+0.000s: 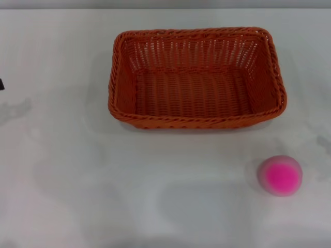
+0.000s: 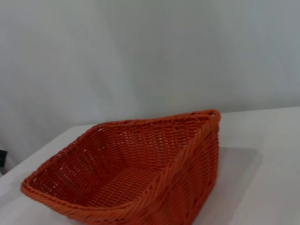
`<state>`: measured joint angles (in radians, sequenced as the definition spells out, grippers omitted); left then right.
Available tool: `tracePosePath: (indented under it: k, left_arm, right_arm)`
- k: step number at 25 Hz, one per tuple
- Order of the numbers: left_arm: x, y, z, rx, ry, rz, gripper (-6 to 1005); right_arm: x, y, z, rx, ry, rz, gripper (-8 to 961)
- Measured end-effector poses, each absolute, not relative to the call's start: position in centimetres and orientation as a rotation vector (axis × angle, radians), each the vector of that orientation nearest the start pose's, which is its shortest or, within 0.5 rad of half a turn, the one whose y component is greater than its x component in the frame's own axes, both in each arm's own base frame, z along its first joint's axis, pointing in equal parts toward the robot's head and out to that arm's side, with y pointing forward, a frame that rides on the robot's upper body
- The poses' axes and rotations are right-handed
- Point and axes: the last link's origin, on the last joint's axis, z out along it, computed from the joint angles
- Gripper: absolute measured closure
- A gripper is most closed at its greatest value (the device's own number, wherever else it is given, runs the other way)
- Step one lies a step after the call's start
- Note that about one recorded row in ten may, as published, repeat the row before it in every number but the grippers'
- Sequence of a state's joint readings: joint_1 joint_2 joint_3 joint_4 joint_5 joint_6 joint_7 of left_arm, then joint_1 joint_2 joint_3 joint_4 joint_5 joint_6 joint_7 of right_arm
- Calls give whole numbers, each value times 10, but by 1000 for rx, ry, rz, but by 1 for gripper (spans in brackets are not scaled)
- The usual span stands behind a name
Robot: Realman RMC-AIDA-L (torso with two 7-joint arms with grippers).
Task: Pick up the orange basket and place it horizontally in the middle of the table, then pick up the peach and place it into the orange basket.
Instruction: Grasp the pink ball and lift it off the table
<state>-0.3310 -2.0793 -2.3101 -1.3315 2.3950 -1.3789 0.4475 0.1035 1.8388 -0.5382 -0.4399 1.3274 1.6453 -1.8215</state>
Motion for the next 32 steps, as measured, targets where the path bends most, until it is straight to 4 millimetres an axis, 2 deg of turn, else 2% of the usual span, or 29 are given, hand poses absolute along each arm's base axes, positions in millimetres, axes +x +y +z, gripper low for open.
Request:
tracePosePath:
  k: [6, 12, 23, 32]
  left_arm:
    - [-302, 334, 93, -1891, -1636, -255, 443]
    - [-296, 337, 87, -1918, -1616, -243, 443]
    - [-285, 338, 103, -1908, -1565, -295, 442]
    - [-282, 336, 109, -1906, -1537, -299, 443]
  right_arm:
    - [408, 189, 94, -2264, 1104, 731, 117]
    - [408, 186, 77, -2356, 1213, 654, 122]
    - [401, 184, 54, -2390, 1284, 656, 132]
    - [397, 177, 39, -2397, 1276, 636, 139]
